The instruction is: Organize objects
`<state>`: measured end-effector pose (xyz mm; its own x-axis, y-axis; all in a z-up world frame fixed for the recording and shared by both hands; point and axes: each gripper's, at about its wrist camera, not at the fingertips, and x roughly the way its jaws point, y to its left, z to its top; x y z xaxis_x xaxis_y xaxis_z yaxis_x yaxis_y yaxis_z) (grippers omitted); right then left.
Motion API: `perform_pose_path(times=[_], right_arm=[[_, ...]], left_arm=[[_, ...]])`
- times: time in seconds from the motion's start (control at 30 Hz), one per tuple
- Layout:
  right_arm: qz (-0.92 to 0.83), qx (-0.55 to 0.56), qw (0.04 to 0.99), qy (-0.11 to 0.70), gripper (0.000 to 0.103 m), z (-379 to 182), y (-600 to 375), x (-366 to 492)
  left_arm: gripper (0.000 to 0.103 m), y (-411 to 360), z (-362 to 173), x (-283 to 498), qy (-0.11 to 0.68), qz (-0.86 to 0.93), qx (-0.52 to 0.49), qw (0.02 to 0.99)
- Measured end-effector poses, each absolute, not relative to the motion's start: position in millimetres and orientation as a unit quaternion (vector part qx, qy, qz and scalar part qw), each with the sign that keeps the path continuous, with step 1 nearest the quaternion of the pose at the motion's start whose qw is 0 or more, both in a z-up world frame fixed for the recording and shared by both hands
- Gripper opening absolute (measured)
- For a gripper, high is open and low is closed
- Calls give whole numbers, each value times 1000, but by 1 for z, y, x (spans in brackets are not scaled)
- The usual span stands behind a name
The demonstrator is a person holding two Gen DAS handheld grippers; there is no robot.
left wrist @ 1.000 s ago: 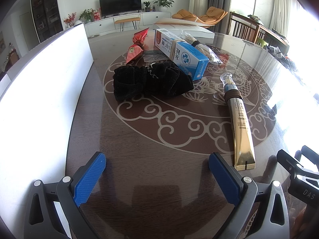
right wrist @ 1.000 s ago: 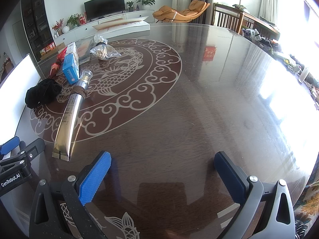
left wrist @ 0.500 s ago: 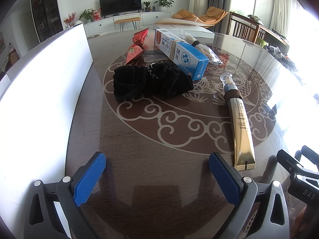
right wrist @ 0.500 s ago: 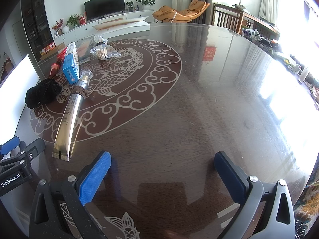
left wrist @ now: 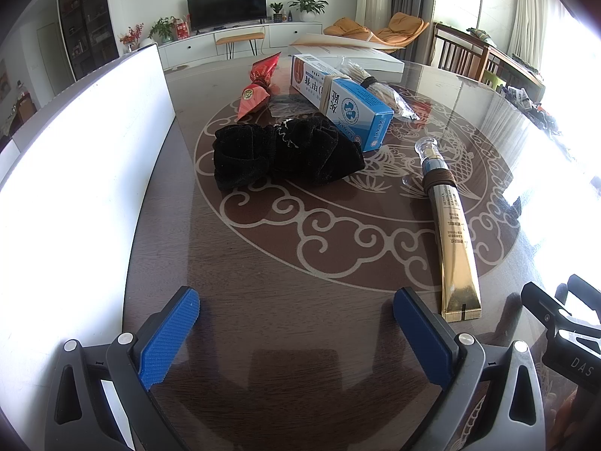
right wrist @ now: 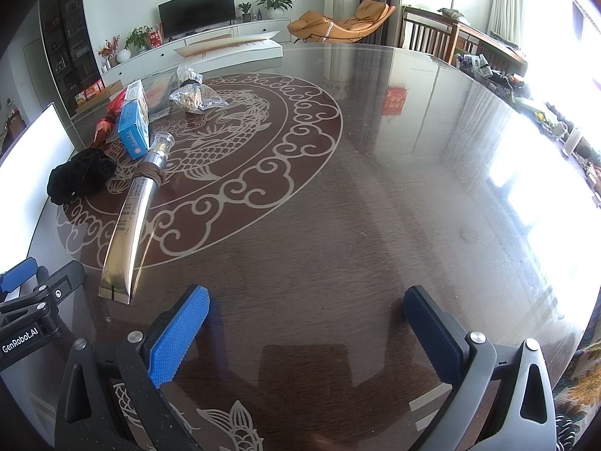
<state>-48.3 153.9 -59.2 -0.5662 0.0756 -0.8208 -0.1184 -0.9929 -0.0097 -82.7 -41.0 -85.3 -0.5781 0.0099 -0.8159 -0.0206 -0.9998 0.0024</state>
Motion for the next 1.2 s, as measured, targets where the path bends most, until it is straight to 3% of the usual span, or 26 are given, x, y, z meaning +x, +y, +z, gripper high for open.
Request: perform_pose_path(times=[0.57,0.7,0.87,0.97,1.03,1.13,1.2], right_arm=[[885,-462,54,23,103,-59,154,-48],[885,-463,46,21,103,-59,153,-47],[880,-463,-43,95,103,-50,150,-54],[871,-479,-91,57,103,-47,117,-79],[863,-488,-128,30,98,-48,91,-99],[861,-484,-149,-41,75,-53,57,-115],[869,-473,-137,-59,43,-55,55,-116]], left_arm=[[103,-41,-84,-84,9,879,-477,15],[103,-48,-78,-61,-43,869,-493,11],[103,-40,-66,-29,-24,878,-477,25],[103,-32,-54,-11,10,894,-446,27],[103,-29,-47,-1,23,902,-430,28],[103,-25,-45,5,33,900,-432,42],[103,-23,-47,6,29,895,-442,58]])
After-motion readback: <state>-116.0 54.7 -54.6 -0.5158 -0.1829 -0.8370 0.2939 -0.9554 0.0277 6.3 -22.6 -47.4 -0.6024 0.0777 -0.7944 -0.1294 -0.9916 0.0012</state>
